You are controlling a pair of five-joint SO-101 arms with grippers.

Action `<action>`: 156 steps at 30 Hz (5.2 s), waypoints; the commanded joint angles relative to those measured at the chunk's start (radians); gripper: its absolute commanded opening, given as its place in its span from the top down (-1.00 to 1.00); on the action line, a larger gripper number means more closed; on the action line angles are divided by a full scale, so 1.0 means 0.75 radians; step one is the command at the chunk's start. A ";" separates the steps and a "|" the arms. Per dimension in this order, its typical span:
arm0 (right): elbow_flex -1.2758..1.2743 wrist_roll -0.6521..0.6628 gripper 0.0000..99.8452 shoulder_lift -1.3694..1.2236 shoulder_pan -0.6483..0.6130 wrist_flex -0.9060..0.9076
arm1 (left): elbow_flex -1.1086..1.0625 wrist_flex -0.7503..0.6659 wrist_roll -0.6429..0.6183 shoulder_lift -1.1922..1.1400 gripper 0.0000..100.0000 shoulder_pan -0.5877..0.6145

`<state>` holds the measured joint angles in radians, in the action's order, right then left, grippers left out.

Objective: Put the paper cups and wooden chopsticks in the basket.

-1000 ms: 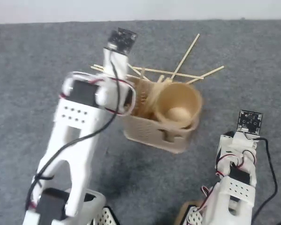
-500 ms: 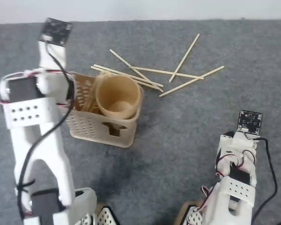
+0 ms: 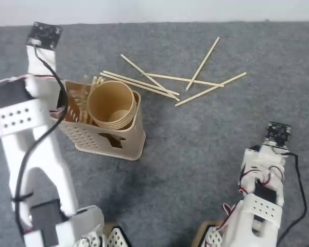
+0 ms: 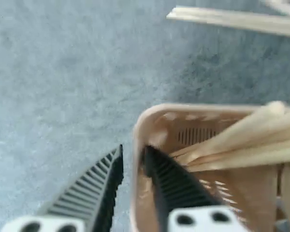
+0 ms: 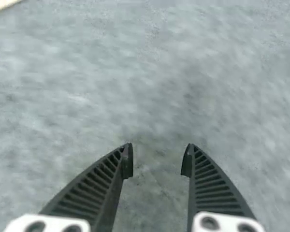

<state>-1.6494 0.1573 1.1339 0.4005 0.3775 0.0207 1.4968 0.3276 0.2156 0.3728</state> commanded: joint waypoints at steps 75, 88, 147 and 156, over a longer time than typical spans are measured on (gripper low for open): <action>4.292 1.066 0.65 -3.166 -0.560 1.748 | -2.049 -0.565 -0.104 1.825 0.43 0.685; 4.280 1.569 0.65 -3.270 -0.545 1.748 | -2.051 -0.567 -0.104 1.825 0.43 0.685; 4.439 1.661 0.86 -3.424 -0.574 1.844 | -2.065 -0.604 -0.104 1.825 0.43 0.683; 4.439 1.626 0.86 -3.237 -0.517 1.879 | -2.065 -0.604 -0.104 1.825 0.43 0.683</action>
<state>1.6617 1.3832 -1.4101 -0.0092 1.7522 -1.5351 1.0641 0.2401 1.5766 0.8884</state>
